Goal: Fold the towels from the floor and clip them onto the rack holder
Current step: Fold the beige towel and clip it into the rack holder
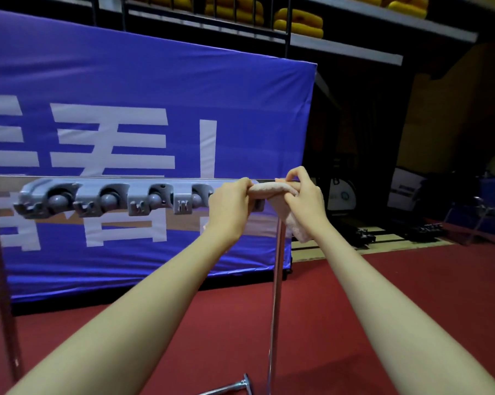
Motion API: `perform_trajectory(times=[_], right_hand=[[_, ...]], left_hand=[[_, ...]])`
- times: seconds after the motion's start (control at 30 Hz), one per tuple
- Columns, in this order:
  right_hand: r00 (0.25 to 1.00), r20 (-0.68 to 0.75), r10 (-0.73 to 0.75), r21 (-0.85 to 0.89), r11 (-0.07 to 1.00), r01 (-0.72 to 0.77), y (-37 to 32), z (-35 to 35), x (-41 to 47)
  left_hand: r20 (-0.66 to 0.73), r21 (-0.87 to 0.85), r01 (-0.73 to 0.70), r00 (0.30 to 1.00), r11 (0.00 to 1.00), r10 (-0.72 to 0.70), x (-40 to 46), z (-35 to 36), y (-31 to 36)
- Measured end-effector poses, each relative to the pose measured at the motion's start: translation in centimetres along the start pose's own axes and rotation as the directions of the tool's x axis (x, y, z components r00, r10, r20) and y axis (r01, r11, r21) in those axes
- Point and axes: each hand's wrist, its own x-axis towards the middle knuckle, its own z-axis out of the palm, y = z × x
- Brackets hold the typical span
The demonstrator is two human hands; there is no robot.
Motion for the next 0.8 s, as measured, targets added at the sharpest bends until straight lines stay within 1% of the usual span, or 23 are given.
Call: perform_trajectory(times=[0.07,0.1,0.17,0.3,0.37,0.43,0.5,0.6,0.67,0.73,0.8], right_hand=[[0.999,0.021,0.027,0.061,0.998,-0.028,0.6,0.4,-0.2],[0.999,0.04,0.031,0.077,0.996,-0.034,1.0,0.5,-0.4],[0.997,0.071,0.026,0.081,0.996,-0.032,1.6,0.7,-0.8],[0.989,0.148,0.024,0.125,0.991,-0.043,2.0,1.2,-1.6],[0.987,0.162,0.016,0.152,0.987,-0.041,2.3,1.6,-1.9],[0.985,0.17,0.006,0.17,0.985,-0.035,2.5,1.9,-2.3],[0.975,0.224,0.013,0.255,0.964,-0.071,2.7,2.1,-2.9],[0.944,0.328,0.037,0.405,0.897,-0.176,2.8,2.3,-3.6],[0.927,0.374,0.027,0.454,0.866,-0.208,2.8,2.4,-3.9],[0.916,0.402,0.018,0.462,0.859,-0.22,2.7,2.6,-4.2],[0.908,0.419,0.026,0.46,0.856,-0.236,2.7,2.7,-4.3]], left_hand=[[0.083,0.058,0.039,0.996,0.998,-0.044,-0.4,0.9,0.0],[0.113,0.059,0.06,0.991,0.996,-0.066,-0.7,1.2,-0.3],[0.136,0.015,0.09,0.986,0.996,-0.091,-1.1,1.4,-0.9],[0.135,-0.115,0.103,0.987,0.988,-0.088,-1.8,1.5,-1.5],[0.159,-0.13,0.108,0.984,0.986,-0.086,-2.1,1.8,-1.5],[0.19,-0.151,0.146,0.975,0.978,-0.116,-2.4,1.9,-1.3],[0.258,-0.271,0.234,0.952,0.934,-0.163,-2.7,2.2,-1.4],[0.383,-0.473,0.36,0.906,0.804,-0.18,-3.3,2.5,-1.5],[0.443,-0.532,0.413,0.88,0.739,-0.172,-3.7,2.7,-1.3],[0.478,-0.553,0.418,0.868,0.721,-0.136,-4.0,2.7,-1.0],[0.485,-0.554,0.394,0.869,0.734,-0.101,-4.1,2.8,-0.9]])
